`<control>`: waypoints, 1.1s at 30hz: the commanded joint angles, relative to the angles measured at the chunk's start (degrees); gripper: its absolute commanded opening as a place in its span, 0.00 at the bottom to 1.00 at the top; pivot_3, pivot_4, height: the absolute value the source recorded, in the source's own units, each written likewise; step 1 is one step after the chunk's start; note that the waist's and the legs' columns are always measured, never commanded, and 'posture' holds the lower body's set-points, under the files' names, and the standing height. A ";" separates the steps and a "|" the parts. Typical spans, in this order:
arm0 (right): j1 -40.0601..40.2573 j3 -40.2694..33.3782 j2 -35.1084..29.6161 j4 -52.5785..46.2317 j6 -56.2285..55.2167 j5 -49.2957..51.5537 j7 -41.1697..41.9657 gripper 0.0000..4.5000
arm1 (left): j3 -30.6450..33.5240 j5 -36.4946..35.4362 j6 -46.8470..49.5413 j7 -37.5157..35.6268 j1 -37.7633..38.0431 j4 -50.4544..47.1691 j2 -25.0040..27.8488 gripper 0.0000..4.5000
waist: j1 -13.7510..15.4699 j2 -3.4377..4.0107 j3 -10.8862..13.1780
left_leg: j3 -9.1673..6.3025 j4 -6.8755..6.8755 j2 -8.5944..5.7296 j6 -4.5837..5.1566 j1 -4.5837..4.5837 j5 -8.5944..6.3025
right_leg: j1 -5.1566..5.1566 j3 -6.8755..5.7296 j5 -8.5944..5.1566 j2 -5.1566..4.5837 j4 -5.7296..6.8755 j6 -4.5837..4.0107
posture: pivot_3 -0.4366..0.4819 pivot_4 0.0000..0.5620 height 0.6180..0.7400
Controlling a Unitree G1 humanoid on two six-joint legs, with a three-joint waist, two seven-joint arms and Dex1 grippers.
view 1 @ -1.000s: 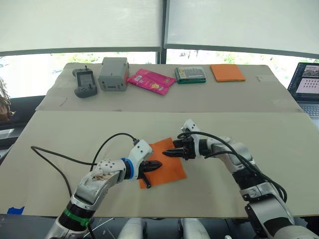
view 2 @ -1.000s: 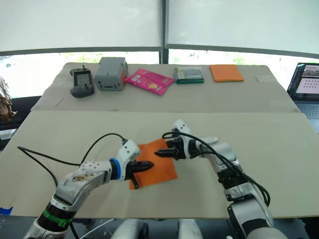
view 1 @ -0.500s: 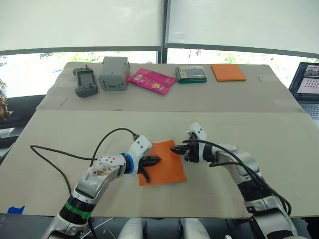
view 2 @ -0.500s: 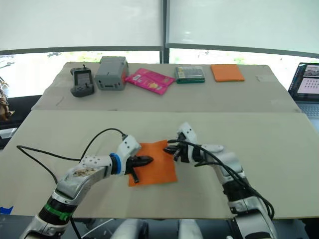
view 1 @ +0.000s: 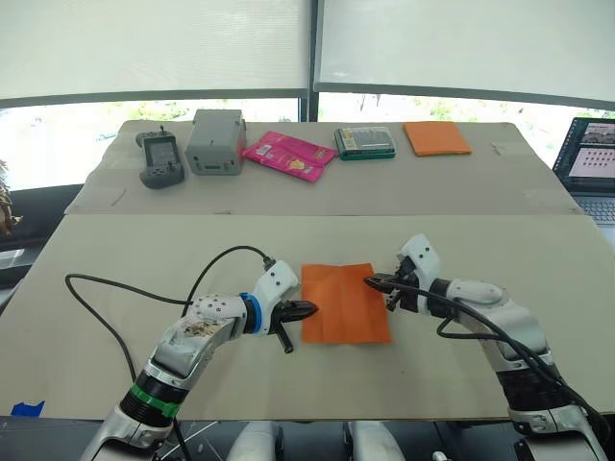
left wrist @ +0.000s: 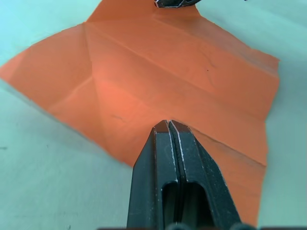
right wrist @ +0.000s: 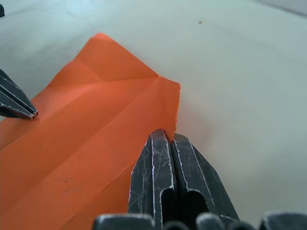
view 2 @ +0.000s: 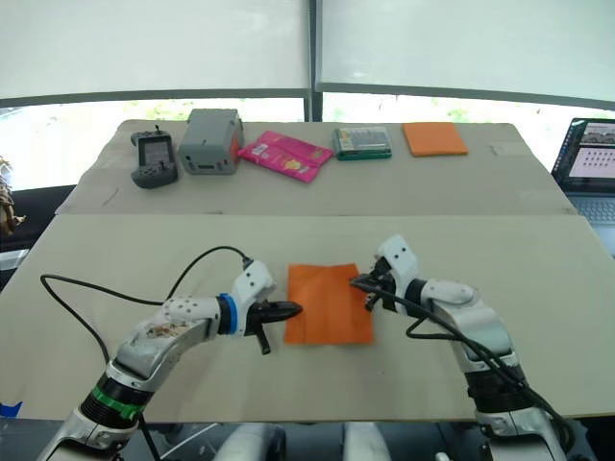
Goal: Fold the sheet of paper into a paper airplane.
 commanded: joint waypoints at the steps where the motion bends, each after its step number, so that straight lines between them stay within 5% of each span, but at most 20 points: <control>1: 3.45 4.73 0.95 -5.15 -6.54 -3.84 -1.39 0.01 | -0.38 0.22 -1.51 -0.84 -0.40 -0.02 -0.11 0.00 | 0.01 0.00 0.00 | 0.00 0.00 0.01 0.00 0.00 0.00 | 0.01 -0.02 0.00 0.01 -0.01 0.00 | 0.48 0.27 1.00; 15: 8.92 13.83 -6.78 3.73 -47.27 -34.48 -16.07 0.01 | -1.38 1.51 -1.54 -1.37 0.00 1.66 0.44 0.00 | 0.28 0.00 0.00 | 0.03 0.06 -0.08 -0.02 0.08 0.01 | 0.11 0.01 0.00 -0.04 -0.02 0.01 | 0.48 0.27 1.00; 25: 9.98 13.57 -5.24 5.41 -53.30 -34.88 -16.25 0.01 | -2.05 2.07 -1.11 -0.74 0.25 1.40 0.23 0.00 | 0.12 -0.01 0.00 | 0.03 0.05 -0.05 -0.01 0.19 0.01 | 0.22 0.03 -0.01 -0.01 -0.03 0.01 | 0.48 0.27 1.00; 31: 11.34 12.48 -5.94 4.90 -52.04 -36.62 -15.62 0.42 | -2.19 2.09 -1.21 -0.66 0.69 1.50 0.25 0.00 | 0.13 -0.01 -0.01 | 0.03 0.05 -0.03 -0.01 0.25 0.01 | 0.28 0.04 -0.01 0.00 -0.03 0.01 | 0.48 0.27 1.00; 33: 12.32 11.66 -5.79 4.59 -51.22 -36.01 -15.38 0.42 | -2.16 2.08 -1.30 -0.64 0.88 1.56 0.31 0.00 | 0.21 -0.02 -0.01 | 0.02 0.04 -0.04 0.00 0.27 0.01 | 0.30 0.03 -0.01 0.00 -0.02 0.01 | 0.48 0.27 1.00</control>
